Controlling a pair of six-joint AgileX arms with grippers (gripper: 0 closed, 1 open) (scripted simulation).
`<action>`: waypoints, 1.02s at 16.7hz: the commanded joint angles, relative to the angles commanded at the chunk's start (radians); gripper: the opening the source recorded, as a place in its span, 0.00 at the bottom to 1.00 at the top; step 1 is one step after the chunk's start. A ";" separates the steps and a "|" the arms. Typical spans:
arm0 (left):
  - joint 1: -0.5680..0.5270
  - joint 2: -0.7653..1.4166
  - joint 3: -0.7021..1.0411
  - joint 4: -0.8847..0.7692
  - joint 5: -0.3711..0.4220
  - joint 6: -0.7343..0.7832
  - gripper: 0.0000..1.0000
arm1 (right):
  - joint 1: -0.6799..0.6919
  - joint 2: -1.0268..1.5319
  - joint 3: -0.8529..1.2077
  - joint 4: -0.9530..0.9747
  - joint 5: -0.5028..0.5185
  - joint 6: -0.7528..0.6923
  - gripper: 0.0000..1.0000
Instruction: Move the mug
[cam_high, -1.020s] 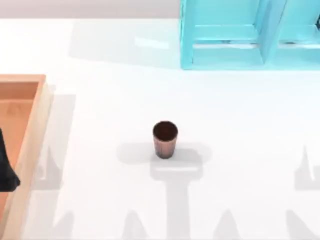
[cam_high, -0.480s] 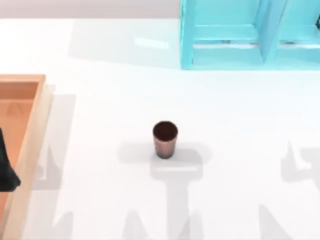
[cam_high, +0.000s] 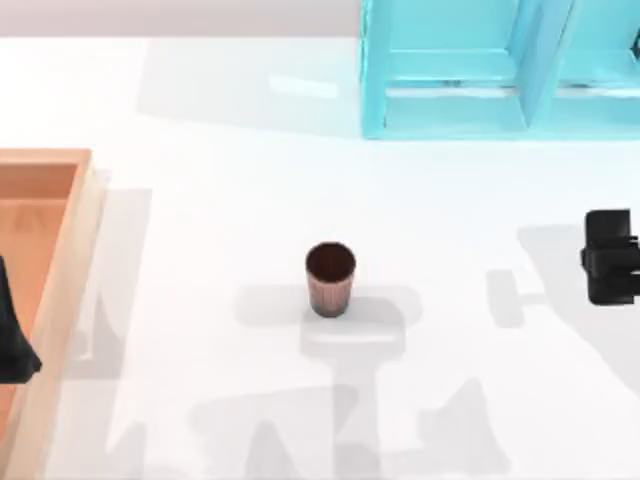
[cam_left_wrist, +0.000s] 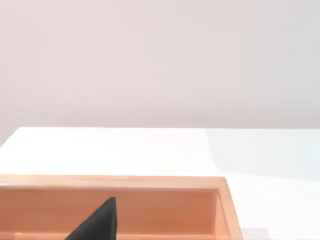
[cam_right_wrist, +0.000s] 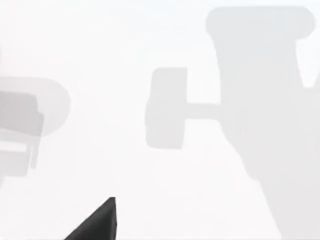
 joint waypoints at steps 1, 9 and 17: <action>0.000 0.000 0.000 0.000 0.000 0.000 1.00 | 0.032 0.110 0.084 -0.077 0.004 0.028 1.00; 0.000 0.000 0.000 0.000 0.000 0.000 1.00 | 0.264 0.918 0.826 -0.625 0.027 0.271 1.00; 0.000 0.000 0.000 0.000 0.000 0.000 1.00 | 0.408 1.342 1.547 -0.865 0.029 0.483 1.00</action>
